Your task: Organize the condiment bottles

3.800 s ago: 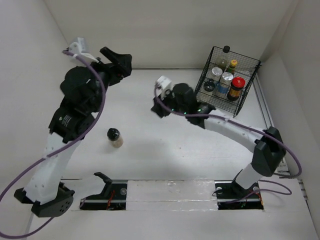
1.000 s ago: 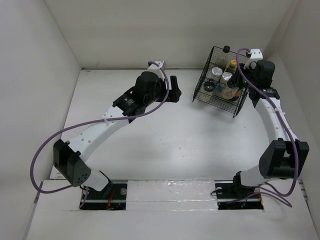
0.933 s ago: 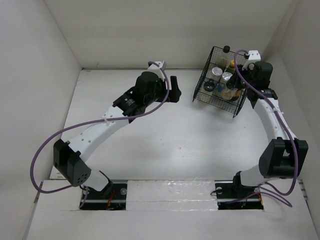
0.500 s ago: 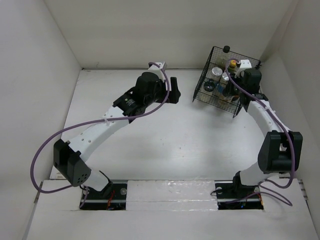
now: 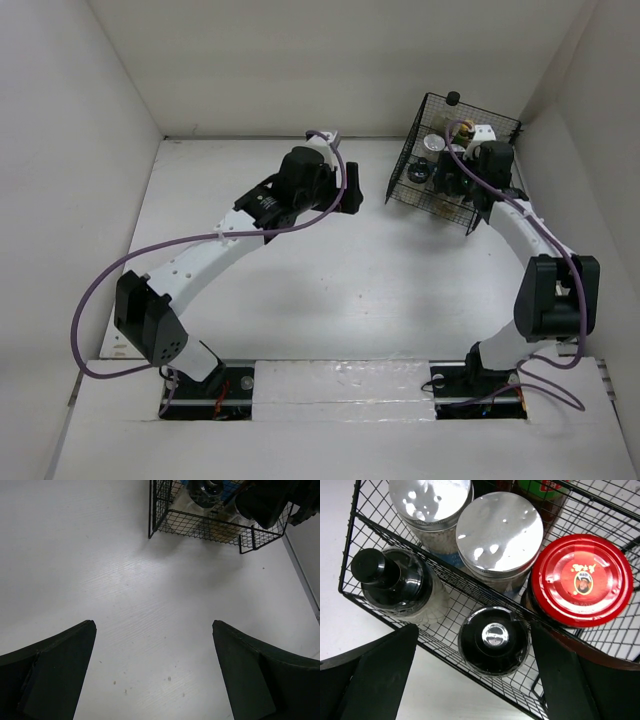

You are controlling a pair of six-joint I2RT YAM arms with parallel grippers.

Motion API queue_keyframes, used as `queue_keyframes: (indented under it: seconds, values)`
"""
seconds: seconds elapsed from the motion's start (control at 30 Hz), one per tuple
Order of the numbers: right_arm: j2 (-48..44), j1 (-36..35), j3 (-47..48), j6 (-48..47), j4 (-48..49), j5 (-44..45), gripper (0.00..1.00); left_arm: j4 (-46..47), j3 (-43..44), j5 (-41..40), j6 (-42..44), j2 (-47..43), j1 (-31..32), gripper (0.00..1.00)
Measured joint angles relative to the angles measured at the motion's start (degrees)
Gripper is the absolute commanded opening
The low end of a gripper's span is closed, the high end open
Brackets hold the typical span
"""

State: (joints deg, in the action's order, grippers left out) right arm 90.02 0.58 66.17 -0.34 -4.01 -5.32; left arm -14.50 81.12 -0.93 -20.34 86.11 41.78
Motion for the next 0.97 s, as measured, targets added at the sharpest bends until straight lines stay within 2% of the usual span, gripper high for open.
queue_keyframes:
  seconds: [0.1, 0.3, 0.47, 0.67, 0.83, 0.97]
  values:
    - [-1.97, -0.5, 0.11, 0.46, -1.86, 0.55, 1.0, -0.02, 0.02, 0.02, 0.07, 0.0, 0.0, 0.99]
    - [-12.13, -4.55, 3.89, 2.05, -6.84, 2.58, 1.0, -1.29, 2.25, -0.7, 0.22, -0.09, 0.0, 0.99]
    - [-23.19, -14.51, 3.93, 2.32, -7.63, 2.54, 1.0, -1.6, 2.47, -4.15, 0.2, -3.85, -0.26, 0.99]
    - [-34.16, -28.24, -2.89, 4.79, -8.46, 2.36, 1.0, -0.92, 1.66, -8.79, -0.04, -12.92, -0.37, 0.99]
    - [-36.35, -37.11, -8.55, 7.17, -11.72, 5.66, 1.0, -0.57, -3.17, -11.76, -1.44, -20.96, -0.39, 0.99]
    - [-35.8, -38.99, -9.01, 8.07, -13.97, 8.07, 1.0, -1.73, -5.16, -12.85, -2.69, -22.4, -0.39, 0.99]
